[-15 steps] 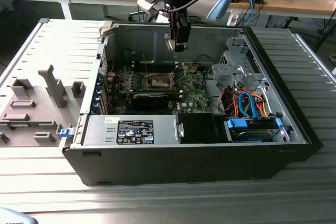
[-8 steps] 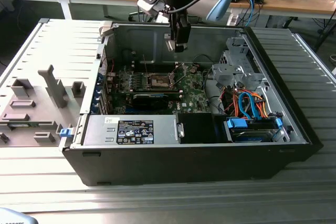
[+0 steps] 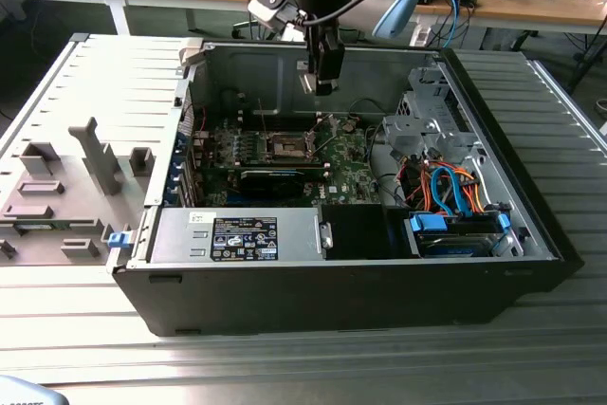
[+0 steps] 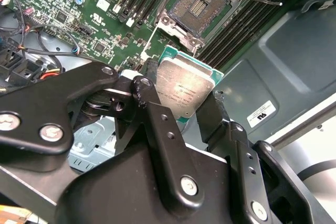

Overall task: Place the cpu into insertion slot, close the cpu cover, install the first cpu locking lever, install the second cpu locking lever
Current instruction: 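Place the cpu into insertion slot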

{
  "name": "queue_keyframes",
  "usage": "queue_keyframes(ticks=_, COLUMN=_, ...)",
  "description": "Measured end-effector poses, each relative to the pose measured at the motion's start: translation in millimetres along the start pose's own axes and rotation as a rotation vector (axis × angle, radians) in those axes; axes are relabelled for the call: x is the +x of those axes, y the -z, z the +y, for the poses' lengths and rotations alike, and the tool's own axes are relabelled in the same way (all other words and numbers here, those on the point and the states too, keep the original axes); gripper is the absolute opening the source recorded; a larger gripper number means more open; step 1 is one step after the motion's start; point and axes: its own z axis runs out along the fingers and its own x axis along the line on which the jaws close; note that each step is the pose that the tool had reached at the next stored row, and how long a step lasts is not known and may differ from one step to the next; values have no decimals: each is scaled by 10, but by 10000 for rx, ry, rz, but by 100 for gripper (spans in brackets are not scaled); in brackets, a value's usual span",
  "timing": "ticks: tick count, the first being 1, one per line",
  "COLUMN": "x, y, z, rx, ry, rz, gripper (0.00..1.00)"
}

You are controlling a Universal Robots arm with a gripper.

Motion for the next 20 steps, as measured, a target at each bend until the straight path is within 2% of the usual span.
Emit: queue_keyframes(ticks=20, x=-1, y=-51, z=-4, rx=0, ry=0, rz=1, gripper=54)
